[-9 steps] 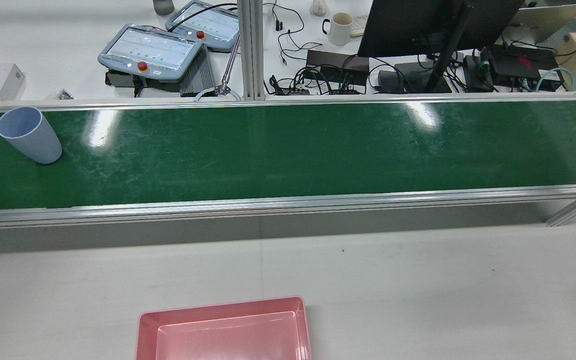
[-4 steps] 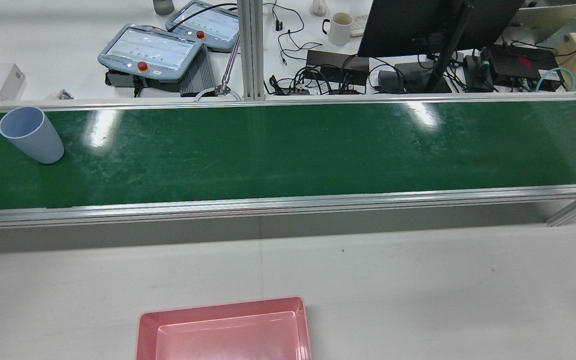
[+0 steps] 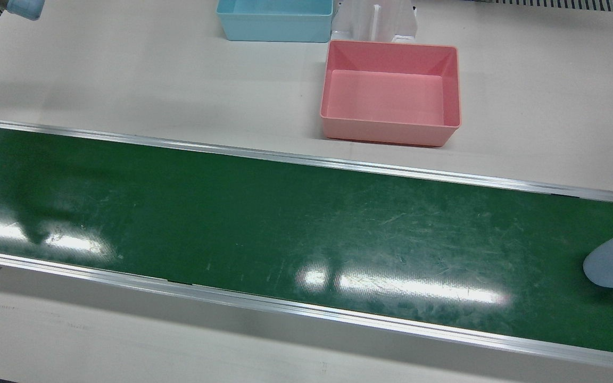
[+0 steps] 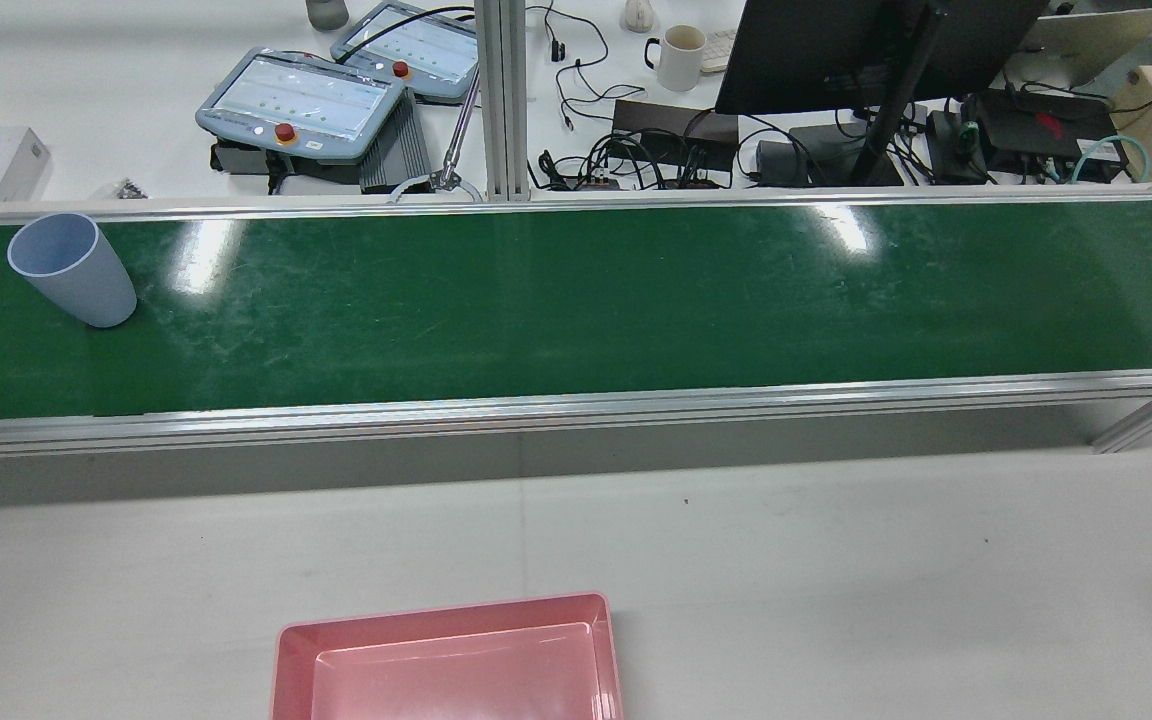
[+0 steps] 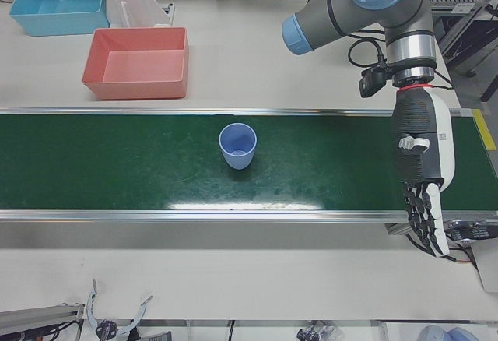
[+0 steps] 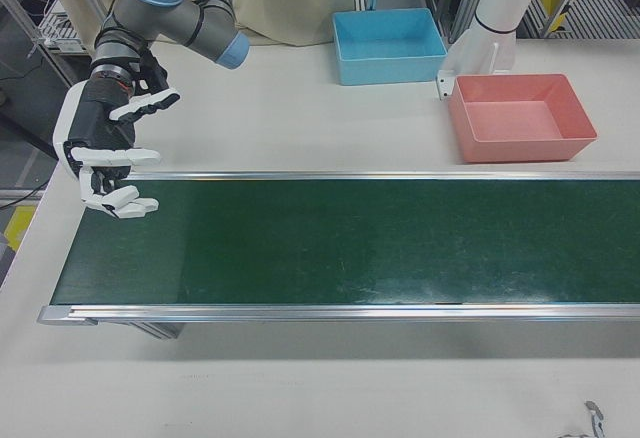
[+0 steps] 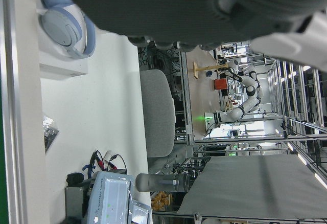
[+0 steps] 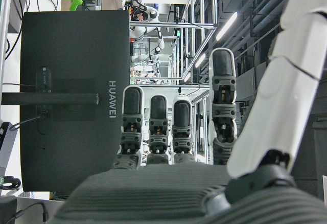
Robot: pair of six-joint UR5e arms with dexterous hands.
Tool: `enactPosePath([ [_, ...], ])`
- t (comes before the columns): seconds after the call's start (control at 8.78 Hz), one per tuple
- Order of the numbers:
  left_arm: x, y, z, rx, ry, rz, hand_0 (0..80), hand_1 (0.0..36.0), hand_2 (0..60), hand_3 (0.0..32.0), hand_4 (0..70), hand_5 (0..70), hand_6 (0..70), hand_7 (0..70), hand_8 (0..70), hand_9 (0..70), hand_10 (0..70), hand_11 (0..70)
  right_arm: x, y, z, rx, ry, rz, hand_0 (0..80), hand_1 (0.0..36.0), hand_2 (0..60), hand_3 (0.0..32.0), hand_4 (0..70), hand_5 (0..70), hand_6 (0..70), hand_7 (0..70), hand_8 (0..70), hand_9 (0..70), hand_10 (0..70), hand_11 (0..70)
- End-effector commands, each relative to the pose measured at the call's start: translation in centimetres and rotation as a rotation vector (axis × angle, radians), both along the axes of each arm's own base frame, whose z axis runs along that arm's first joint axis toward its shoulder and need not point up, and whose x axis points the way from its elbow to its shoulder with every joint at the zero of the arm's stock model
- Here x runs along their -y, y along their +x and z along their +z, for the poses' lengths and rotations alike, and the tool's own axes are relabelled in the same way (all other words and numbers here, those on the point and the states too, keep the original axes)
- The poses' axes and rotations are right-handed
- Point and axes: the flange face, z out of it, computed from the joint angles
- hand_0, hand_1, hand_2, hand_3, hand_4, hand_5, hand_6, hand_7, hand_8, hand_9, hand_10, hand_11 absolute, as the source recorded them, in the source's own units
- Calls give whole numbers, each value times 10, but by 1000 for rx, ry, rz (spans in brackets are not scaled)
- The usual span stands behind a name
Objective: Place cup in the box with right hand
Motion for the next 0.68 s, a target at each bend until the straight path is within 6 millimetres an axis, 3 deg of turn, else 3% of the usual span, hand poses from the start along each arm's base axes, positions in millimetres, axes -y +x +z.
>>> enactPosePath([
  [0.0, 0, 1, 0, 0, 0, 2, 0, 0, 0, 0, 0, 0, 0, 0, 0, 0, 0, 0, -1, 0, 1, -2, -4, 0, 522, 132, 32, 0, 656, 59, 148, 544, 199, 325, 237, 346],
  [0.57, 0, 0, 0, 0, 0, 0, 0, 0, 0, 0, 0, 0, 0, 0, 0, 0, 0, 0, 0, 0, 1, -1, -5, 0, 521, 131, 38, 0, 671, 60, 149, 547, 203, 332, 248, 362],
])
